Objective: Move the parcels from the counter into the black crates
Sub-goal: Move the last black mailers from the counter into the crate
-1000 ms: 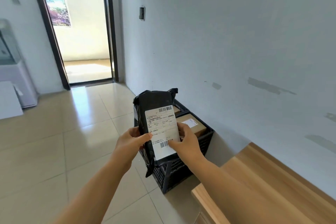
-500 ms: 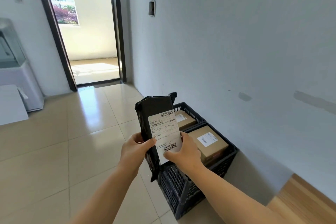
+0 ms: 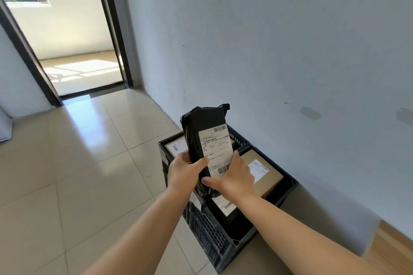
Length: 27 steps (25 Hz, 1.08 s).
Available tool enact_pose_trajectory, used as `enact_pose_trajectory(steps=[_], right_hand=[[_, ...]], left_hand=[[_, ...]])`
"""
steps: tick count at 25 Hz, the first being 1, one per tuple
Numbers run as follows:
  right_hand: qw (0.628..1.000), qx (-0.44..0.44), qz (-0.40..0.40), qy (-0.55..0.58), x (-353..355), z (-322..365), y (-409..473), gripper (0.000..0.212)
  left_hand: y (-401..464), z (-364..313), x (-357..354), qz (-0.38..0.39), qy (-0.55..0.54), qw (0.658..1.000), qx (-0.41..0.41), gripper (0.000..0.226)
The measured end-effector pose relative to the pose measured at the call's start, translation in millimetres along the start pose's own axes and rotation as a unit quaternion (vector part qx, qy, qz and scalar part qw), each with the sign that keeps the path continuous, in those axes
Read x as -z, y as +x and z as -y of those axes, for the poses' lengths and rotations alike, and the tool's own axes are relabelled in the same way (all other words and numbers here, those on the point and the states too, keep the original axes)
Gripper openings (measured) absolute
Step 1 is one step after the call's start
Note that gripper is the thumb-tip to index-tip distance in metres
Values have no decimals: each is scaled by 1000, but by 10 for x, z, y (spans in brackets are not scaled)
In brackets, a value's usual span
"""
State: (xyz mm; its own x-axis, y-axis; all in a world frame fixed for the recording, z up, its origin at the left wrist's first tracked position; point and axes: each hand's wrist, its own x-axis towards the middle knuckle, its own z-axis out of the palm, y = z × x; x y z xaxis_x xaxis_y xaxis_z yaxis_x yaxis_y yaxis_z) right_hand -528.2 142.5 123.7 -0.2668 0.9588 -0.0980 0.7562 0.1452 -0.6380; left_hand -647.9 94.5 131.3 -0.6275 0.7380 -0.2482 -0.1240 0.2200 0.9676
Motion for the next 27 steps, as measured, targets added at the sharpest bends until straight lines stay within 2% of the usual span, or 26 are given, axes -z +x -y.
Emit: enact_pose_trajectory(steps=[2,4,6,8,12,17,19,22,27], right_hand=[[999,-29,-14,-9,-49,-36,351,123],[998,-58,-37,-11,-79,-98,688,117],[993,-102,-53,-14,-124,-210,1021,105],[985,-165,-53,-26,-204,-357,1318,101],[957,-268,-11,-107,-458,-671,1611,106],[929,-307,52,-201,-864,-1110,1649,112],[921,-297,84,-239,-1004,-1313,1668,111],[913,-258,128,-289,-1184,-1594,1718,108],[908,-173,184,-335,-1661,-2191,1988,105]], left_hand=[[368,11,-191,27,8,1000,5,32],[752,35,-381,72,36,997,11,35],[1175,83,-533,129,92,987,17,42],[1671,149,-614,165,170,971,22,53],[2569,306,-631,217,301,929,13,58],[3102,692,-861,279,405,871,5,56],[3131,888,-1014,321,443,837,-18,55],[3133,1188,-1189,385,510,766,-78,55],[3292,1924,-1447,531,583,589,-178,55]])
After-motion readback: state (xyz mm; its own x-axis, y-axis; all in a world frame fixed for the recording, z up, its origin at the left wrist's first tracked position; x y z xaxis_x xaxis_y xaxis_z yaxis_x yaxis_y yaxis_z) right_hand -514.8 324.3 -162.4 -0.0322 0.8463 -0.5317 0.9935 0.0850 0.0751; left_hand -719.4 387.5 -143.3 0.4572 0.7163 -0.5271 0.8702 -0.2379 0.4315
